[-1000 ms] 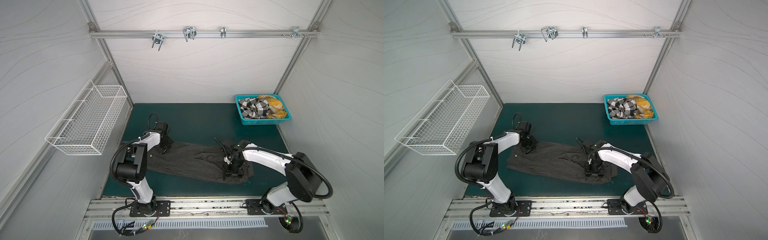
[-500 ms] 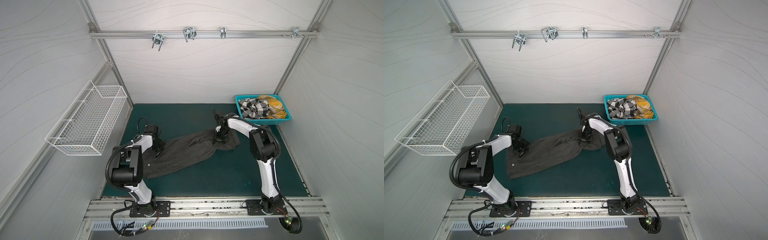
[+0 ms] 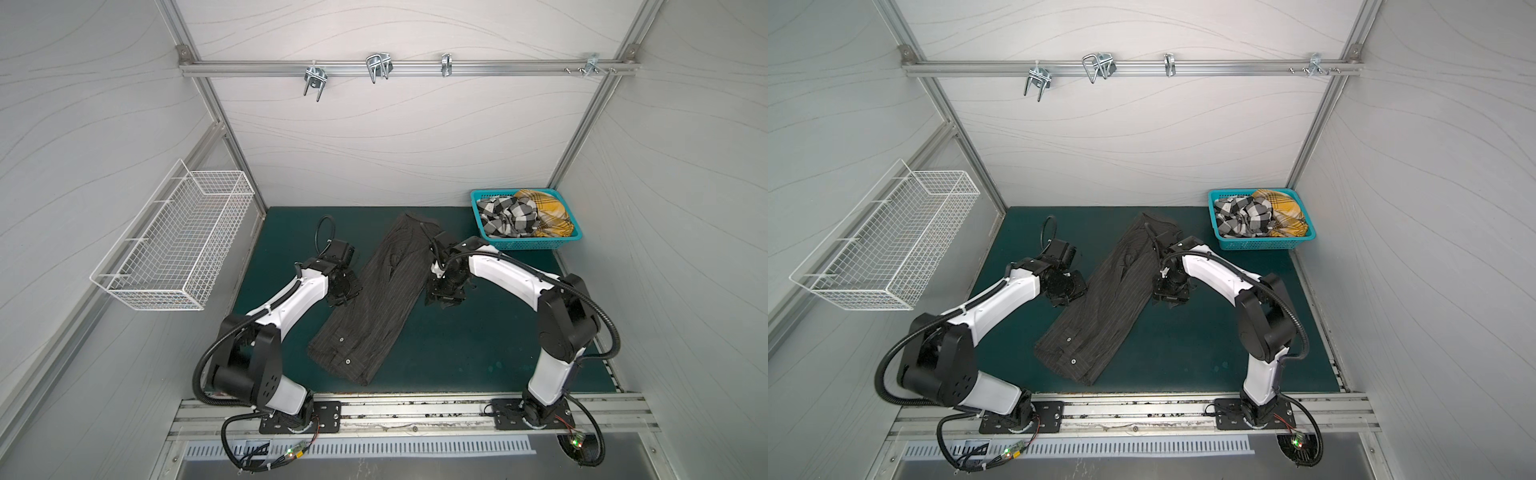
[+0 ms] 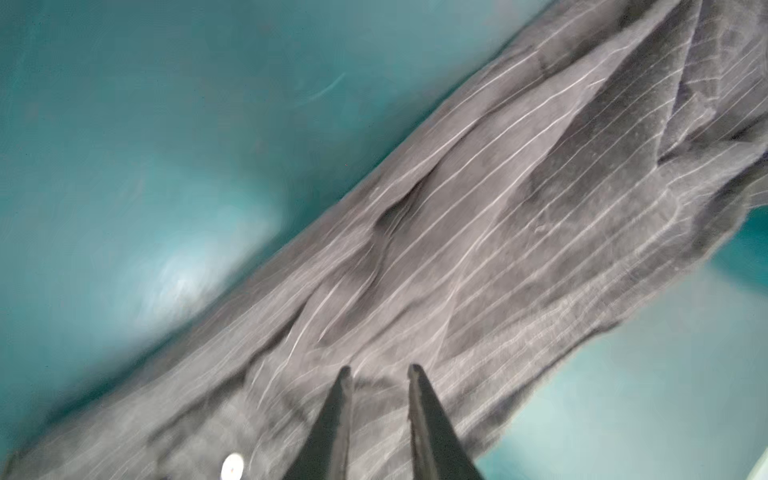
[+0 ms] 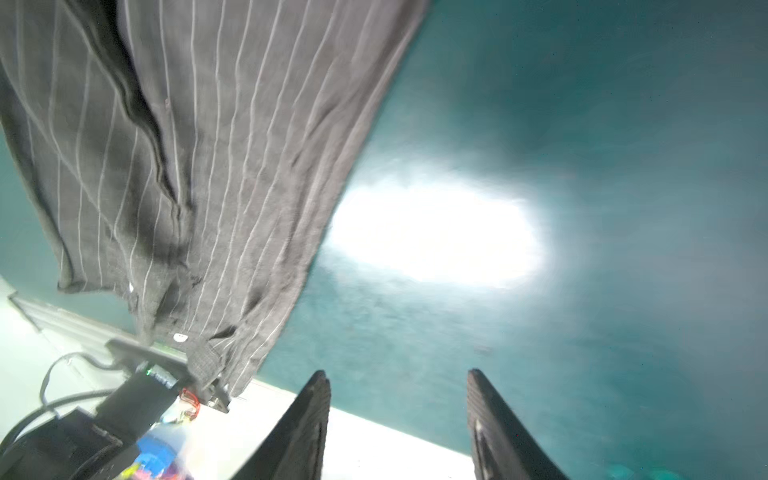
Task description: Fold and stack the long sleeve shirts
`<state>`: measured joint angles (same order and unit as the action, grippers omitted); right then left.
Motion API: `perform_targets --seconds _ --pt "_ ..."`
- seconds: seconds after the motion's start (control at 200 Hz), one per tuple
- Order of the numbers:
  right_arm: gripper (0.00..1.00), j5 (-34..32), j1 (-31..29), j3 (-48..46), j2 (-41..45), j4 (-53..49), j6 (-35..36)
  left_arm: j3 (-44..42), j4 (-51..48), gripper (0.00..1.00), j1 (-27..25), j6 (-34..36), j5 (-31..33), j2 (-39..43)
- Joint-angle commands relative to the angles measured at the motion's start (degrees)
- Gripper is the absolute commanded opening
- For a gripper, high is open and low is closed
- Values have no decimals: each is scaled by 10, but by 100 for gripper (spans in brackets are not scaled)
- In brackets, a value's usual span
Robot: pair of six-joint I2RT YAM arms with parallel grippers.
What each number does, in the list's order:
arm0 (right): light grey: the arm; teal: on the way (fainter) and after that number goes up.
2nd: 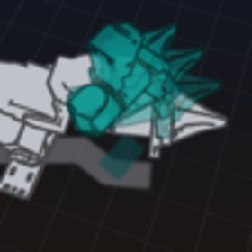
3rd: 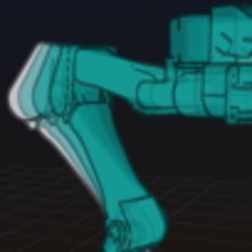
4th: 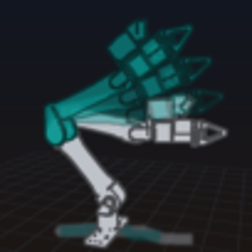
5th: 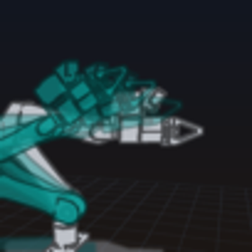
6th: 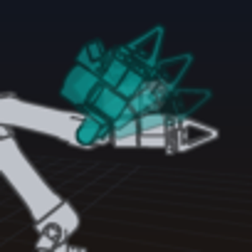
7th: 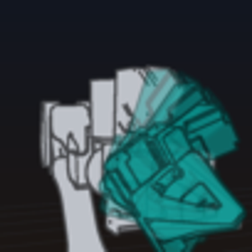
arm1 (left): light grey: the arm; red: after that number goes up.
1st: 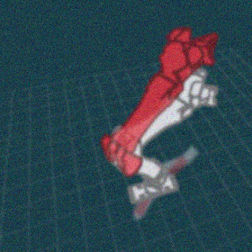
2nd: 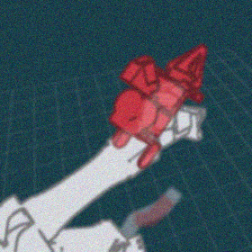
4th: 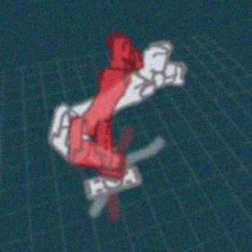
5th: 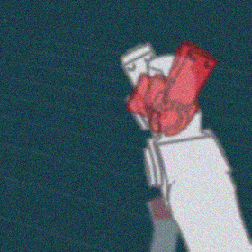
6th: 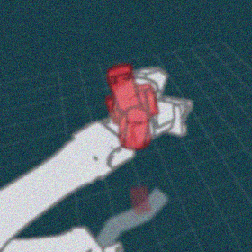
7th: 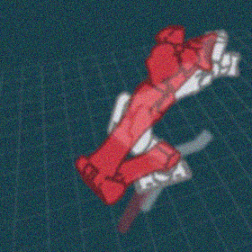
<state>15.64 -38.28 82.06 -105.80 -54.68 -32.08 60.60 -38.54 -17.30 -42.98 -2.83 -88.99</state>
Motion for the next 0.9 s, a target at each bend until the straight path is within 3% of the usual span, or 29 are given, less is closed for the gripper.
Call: perform_targets --seconds 0.0,0.125,0.255,0.51,0.665,0.755,0.895 --pt "50 64 -12 31 -64 63 -31 7 -14 22 1 19 -38 -53" --pt "46 86 -14 107 -147 68 -30 -14 14 19 -1 3 -68 -76" --pt "41 57 0 172 -213 39 -24 -27 32 17 -5 -9 -81 -100" --pt "38 0 105 230 -257 -40 16 9 50 22 -75 -30 -94 -156" --pt "38 4 135 215 -200 -52 50 52 -22 40 -77 -29 -35 -102" --pt "39 6 126 179 -146 -44 54 55 -79 38 -64 -18 -24 -53" --pt "40 9 84 153 -95 -39 54 8 -132 36 -63 -5 -56 14"
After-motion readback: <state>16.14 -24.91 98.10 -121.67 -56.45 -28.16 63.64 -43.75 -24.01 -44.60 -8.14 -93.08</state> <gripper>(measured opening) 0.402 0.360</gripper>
